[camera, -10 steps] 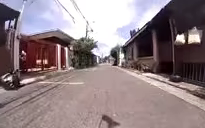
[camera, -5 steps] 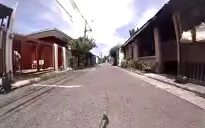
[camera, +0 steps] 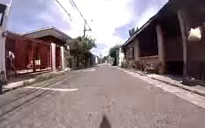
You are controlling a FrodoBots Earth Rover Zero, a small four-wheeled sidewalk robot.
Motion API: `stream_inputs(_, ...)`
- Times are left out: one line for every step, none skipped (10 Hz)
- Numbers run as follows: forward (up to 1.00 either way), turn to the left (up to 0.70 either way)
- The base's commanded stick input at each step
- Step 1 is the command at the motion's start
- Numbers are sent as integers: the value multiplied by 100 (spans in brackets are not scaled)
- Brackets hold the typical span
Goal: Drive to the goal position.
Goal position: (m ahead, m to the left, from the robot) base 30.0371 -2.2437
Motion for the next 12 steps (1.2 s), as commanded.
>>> stream_inputs(70, 0)
stream_inputs(70, 0)
stream_inputs(70, 0)
stream_inputs(70, 0)
stream_inputs(70, 0)
stream_inputs(70, 0)
stream_inputs(70, 0)
stream_inputs(70, 0)
stream_inputs(70, 0)
stream_inputs(70, 0)
stream_inputs(70, 0)
stream_inputs(70, 0)
